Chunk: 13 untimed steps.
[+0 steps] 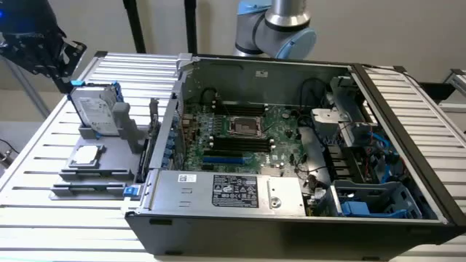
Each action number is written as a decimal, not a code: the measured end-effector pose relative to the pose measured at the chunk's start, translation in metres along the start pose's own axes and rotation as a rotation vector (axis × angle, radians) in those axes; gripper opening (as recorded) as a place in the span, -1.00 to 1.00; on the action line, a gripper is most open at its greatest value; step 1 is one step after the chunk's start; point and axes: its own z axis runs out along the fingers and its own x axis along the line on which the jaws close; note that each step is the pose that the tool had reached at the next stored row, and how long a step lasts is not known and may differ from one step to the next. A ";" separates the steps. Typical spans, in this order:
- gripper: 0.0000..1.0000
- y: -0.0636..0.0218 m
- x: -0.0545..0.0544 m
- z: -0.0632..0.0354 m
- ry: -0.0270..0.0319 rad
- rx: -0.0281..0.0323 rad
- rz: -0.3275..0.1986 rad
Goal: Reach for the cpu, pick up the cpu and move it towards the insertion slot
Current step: 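Pick up the cpu and move it towards the insertion slot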
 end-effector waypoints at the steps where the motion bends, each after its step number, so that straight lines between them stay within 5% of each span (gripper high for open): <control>1: -0.79 0.0000 0.000 0.0000 0.0000 0.0000 0.000; 13: -0.79 0.0000 0.000 0.0000 0.0001 0.0000 0.000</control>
